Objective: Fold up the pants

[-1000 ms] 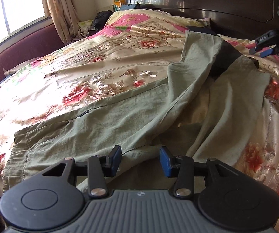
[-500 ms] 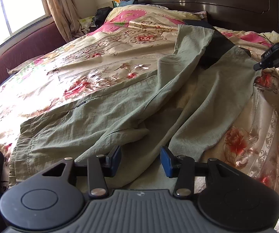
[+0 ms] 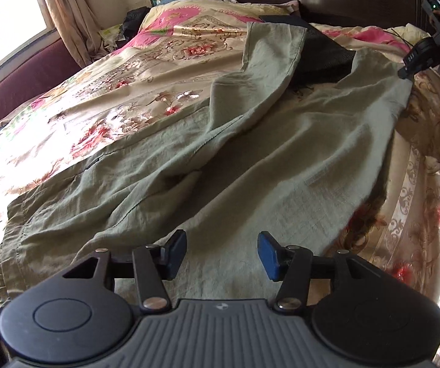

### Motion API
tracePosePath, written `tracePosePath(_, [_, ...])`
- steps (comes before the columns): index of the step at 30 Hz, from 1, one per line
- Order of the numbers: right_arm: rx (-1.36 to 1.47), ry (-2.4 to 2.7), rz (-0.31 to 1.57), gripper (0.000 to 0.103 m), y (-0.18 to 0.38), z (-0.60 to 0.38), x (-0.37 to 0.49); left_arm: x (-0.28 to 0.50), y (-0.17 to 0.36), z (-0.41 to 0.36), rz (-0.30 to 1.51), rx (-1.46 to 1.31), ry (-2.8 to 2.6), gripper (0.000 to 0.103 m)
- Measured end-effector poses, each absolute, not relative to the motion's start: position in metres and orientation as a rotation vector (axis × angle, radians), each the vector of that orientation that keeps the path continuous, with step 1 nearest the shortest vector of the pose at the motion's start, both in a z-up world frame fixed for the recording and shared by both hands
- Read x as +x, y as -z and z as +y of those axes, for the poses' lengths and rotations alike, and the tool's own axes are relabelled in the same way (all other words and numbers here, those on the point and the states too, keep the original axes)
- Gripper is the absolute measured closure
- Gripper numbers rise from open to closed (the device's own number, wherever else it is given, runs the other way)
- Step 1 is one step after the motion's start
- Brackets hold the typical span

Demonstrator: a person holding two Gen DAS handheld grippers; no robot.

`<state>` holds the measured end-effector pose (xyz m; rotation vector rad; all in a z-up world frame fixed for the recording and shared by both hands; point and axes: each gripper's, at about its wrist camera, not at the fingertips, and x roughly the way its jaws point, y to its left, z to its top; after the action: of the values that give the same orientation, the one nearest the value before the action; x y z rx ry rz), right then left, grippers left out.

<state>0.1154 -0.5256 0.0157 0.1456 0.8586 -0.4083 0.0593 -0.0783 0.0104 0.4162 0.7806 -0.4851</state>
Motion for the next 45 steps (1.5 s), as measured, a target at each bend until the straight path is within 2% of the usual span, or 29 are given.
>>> tracePosePath(1, [0.132, 0.423, 0.842, 0.073, -0.02, -0.522, 0.113, 0.059, -0.011, -0.076, 0.788, 0.414, 0.487, 0.038])
tracePosePath(7, [-0.068, 0.349, 0.705, 0.073, -0.06, -0.469, 0.118, 0.054, -0.034, -0.038, 0.754, 0.433, 0.468, 0.038])
tracePosePath(12, [-0.099, -0.072, 0.708, 0.069, -0.08, -0.388, 0.174, 0.087, -0.054, 0.01, 0.672, 0.483, 0.368, 0.032])
tracePosePath(15, [-0.163, -0.315, 0.748, 0.067, -0.07, -0.322, 0.23, 0.126, -0.052, 0.038, 0.649, 0.54, 0.321, 0.03])
tracePosePath(22, [-0.428, -0.642, 0.864, 0.066, -0.024, -0.188, 0.315, 0.23, -0.031, 0.091, 0.751, 0.573, 0.302, 0.03])
tracePosePath(27, [-0.494, -0.753, 0.915, 0.059, 0.001, -0.154, 0.335, 0.278, -0.007, 0.105, 0.808, 0.589, 0.342, 0.024])
tracePosePath(31, [-0.519, -0.781, 0.942, 0.05, 0.017, -0.147, 0.34, 0.302, 0.013, 0.111, 0.852, 0.575, 0.352, 0.015])
tracePosePath(34, [-0.501, -0.794, 0.957, 0.048, 0.016, -0.151, 0.347, 0.309, 0.014, 0.114, 0.869, 0.54, 0.367, 0.015])
tracePosePath(36, [-0.515, -0.778, 0.964, 0.048, 0.013, -0.153, 0.35, 0.312, 0.012, 0.114, 0.89, 0.545, 0.378, 0.027])
tracePosePath(37, [-0.517, -0.778, 0.97, 0.048, 0.012, -0.154, 0.352, 0.312, 0.011, 0.113, 0.898, 0.551, 0.381, 0.038])
tracePosePath(38, [-0.515, -0.78, 0.976, 0.049, 0.012, -0.154, 0.351, 0.311, 0.009, 0.111, 0.907, 0.56, 0.385, 0.044])
tracePosePath(40, [-0.516, -0.786, 0.986, 0.066, 0.012, -0.151, 0.346, 0.306, 0.011, 0.107, 0.909, 0.591, 0.395, 0.053])
tracePosePath(41, [-0.524, -0.788, 0.988, 0.072, 0.013, -0.148, 0.343, 0.302, 0.011, 0.104, 0.904, 0.61, 0.396, 0.058])
tracePosePath(43, [-0.545, -0.787, 0.992, 0.091, 0.013, -0.142, 0.337, 0.3, 0.011, 0.102, 0.892, 0.64, 0.4, 0.066])
tracePosePath(44, [-0.545, -0.782, 0.996, 0.096, 0.011, -0.14, 0.335, 0.298, 0.01, 0.102, 0.889, 0.645, 0.391, 0.074])
tracePosePath(45, [-0.546, -0.77, 0.993, 0.101, 0.009, -0.138, 0.334, 0.297, 0.009, 0.103, 0.886, 0.651, 0.38, 0.076])
